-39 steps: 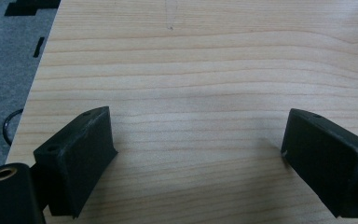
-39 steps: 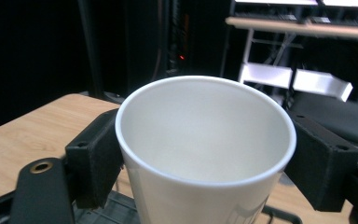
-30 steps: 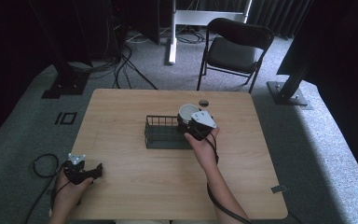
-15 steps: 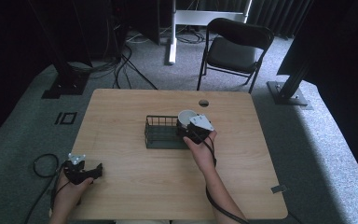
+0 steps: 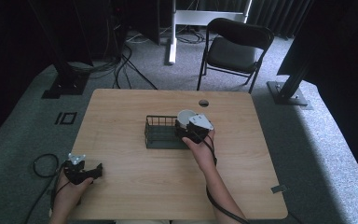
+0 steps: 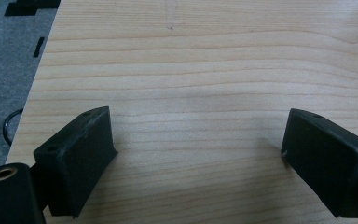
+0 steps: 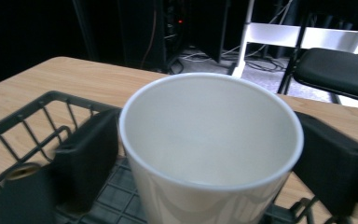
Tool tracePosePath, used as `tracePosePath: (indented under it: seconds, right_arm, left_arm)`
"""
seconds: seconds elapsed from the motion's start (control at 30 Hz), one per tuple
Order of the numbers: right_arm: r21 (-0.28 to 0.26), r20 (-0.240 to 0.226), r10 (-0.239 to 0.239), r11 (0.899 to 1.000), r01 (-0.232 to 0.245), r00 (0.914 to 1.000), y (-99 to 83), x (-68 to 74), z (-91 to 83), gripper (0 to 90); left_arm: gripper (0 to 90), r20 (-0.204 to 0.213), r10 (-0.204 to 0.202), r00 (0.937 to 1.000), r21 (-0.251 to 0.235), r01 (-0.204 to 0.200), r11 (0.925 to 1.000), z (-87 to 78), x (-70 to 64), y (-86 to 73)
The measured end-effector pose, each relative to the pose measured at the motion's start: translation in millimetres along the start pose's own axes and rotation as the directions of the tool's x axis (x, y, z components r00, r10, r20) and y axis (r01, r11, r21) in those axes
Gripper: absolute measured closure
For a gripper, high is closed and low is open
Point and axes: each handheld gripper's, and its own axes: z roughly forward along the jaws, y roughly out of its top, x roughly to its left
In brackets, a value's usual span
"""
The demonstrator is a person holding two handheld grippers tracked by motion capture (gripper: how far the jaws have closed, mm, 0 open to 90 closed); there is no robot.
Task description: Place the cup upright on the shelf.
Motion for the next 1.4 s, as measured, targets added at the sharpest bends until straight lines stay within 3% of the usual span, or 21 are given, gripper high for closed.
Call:
tracePosePath:
  seconds: [0.33, 0.7, 1.4]
  right_arm:
    - [-0.014, -0.023, -0.017, 1.0, 0.017, 0.9996, 5.9, 0.1, -10.9, 10.7]
    - [-0.009, -0.028, -0.041, 0.999, 0.04, 0.9988, -3.2, -6.3, -22.8, 10.7]
    - [-0.026, -0.048, -0.051, 0.998, 0.05, 0.9976, -28.5, -34.3, -57.1, 10.7]
  left_arm:
    - [9.6, 0.0, 0.001, 1.0, 0.001, -0.001, 1.0, 0.0, 0.1, 0.0]
    - [9.6, 0.0, 0.001, 1.0, 0.0, -0.001, 1.0, 0.0, 0.0, 0.0]
    - [9.6, 0.0, -0.001, 1.0, 0.0, 0.001, 1.0, 0.0, -0.1, 0.1]
